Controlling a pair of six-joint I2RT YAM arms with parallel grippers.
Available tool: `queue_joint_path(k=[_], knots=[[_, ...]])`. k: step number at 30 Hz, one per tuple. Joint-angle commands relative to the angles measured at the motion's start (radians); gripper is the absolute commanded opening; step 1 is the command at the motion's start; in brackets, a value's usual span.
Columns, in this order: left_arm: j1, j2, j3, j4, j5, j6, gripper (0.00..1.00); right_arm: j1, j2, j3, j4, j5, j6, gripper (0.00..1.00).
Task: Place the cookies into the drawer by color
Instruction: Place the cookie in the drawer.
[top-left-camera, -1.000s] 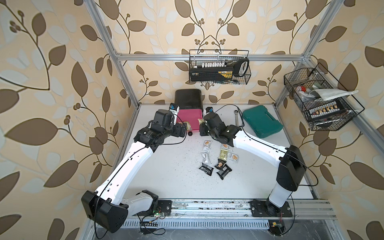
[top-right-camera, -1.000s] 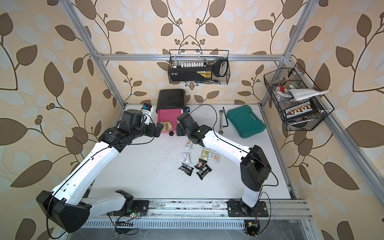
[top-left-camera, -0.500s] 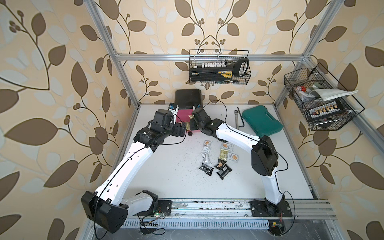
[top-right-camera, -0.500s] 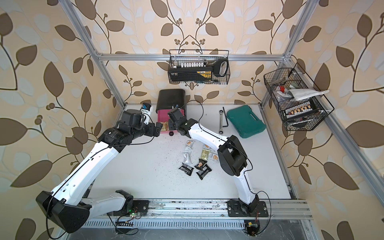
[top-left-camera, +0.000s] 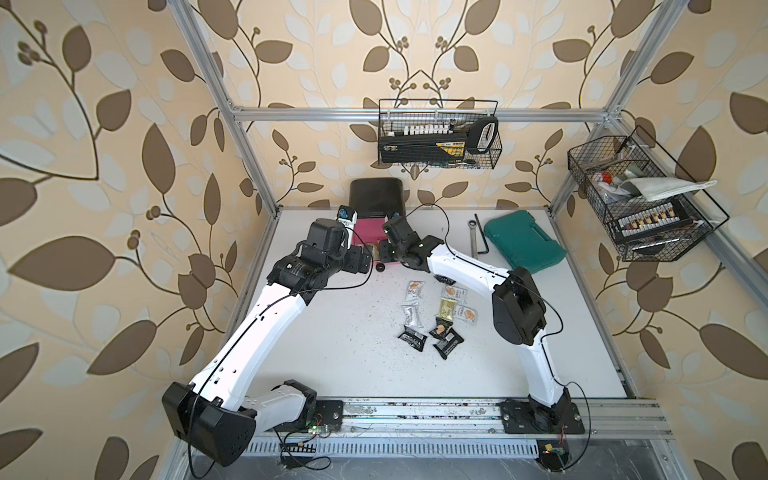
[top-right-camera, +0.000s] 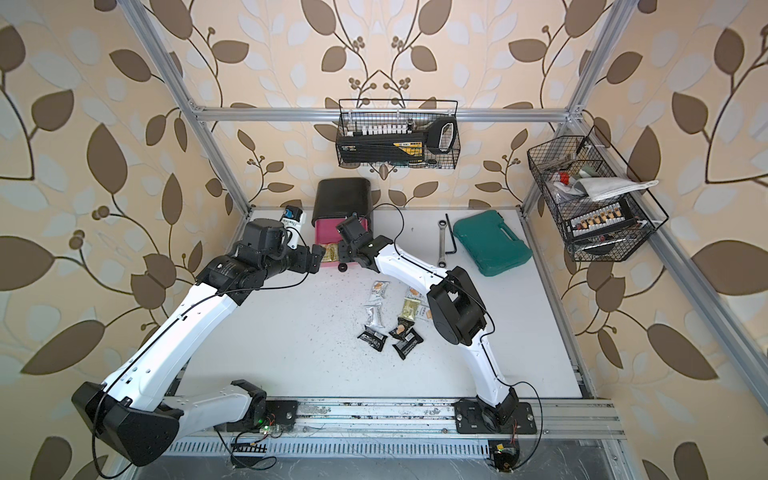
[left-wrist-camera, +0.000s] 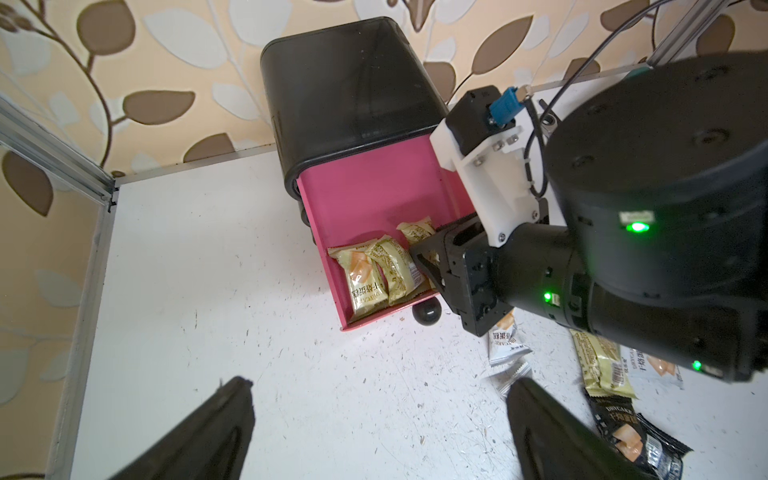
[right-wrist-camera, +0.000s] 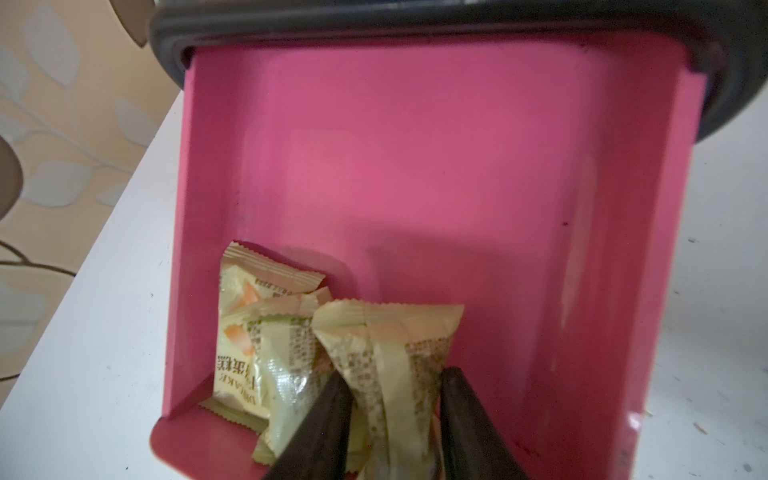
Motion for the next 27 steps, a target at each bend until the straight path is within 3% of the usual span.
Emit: queue_joint_path(k=[1, 7, 14, 19, 23, 27], knots=[[0.007, -0.015, -0.006, 0.024, 0.003, 0.0, 0.98, 0.003, -0.09, 0.015, -0.032, -0.032, 0.0, 0.39], [0.007, -0.01, -0.006, 0.025, 0.006, -0.001, 0.98, 0.012, -0.304, -0.154, 0.006, -0.013, -0.024, 0.45], [0.008, -0.011, -0.005, 0.025, 0.027, -0.009, 0.98, 0.011, -0.641, -0.507, 0.053, 0.085, -0.012, 0.49], [0.007, -0.02, -0.006, 0.035, 0.108, -0.035, 0.98, 0.01, -0.841, -0.774, 0.026, 0.131, 0.049, 0.5], [0.007, -0.019, -0.001, 0.035, 0.15, -0.052, 0.98, 0.0, -0.928, -0.932, -0.039, 0.088, 0.171, 0.49], [0.007, -0.023, 0.0, 0.036, 0.165, -0.056, 0.98, -0.017, -0.906, -1.028, -0.039, 0.015, 0.26, 0.49]])
